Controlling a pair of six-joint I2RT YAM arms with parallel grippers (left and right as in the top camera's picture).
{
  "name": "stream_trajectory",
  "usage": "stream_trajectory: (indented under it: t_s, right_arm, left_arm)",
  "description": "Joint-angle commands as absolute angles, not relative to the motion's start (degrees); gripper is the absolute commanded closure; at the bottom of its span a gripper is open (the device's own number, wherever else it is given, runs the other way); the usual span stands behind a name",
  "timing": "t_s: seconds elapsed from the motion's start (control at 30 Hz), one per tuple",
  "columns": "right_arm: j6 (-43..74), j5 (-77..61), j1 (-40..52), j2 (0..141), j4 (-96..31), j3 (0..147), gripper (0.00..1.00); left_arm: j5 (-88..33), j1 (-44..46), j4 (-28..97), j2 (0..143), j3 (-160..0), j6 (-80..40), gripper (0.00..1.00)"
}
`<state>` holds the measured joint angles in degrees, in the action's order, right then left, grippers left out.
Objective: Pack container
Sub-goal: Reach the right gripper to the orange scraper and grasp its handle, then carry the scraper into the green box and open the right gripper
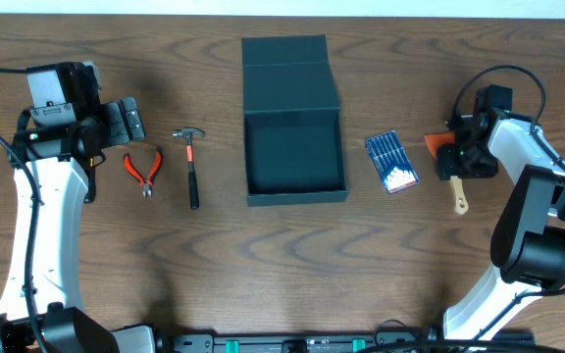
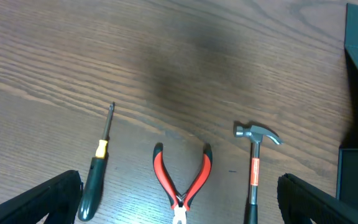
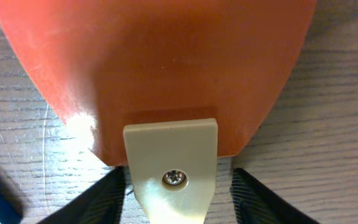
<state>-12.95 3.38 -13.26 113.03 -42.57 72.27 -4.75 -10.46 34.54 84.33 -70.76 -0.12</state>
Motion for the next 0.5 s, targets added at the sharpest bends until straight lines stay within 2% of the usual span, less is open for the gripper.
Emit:
stream_trajectory:
  t_s: [0.0,0.23,0.47]
  right_arm:
    - [-12.38,4.08,-12.93,115.07,-42.37,72.62,0.51]
    - [-12.23,4.05,-12.80,115.07,-42.17,72.77,0.83]
    - [-12.25,4.05,-11.90,111.20,-46.50,78.22,0.98]
  left_arm:
    - [-4.95,-10.70,34.70,84.99,-71.81,0.38,0.02]
    - [-4.95,-10.70,34.70,84.99,-71.81,0.38,0.02]
    - [-4.95,-10.70,34.70,84.99,-71.81,0.38,0.02]
